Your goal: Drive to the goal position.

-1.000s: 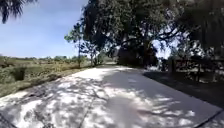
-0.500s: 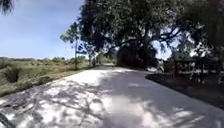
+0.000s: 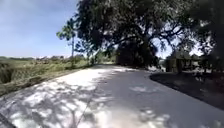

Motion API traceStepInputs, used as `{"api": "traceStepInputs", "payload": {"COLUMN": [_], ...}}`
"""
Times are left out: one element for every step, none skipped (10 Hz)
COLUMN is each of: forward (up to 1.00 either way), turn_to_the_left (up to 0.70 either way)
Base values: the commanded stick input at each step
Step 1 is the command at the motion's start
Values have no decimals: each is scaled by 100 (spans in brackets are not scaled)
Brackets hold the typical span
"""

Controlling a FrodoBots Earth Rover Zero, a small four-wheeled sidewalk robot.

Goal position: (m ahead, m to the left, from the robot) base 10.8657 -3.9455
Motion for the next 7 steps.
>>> {"api": "traceStepInputs", "payload": {"forward": [85, 85, 85, 85, 85, 85, 85], "turn_to_the_left": [0, 0, 22, 34, 34, 34, 19]}}
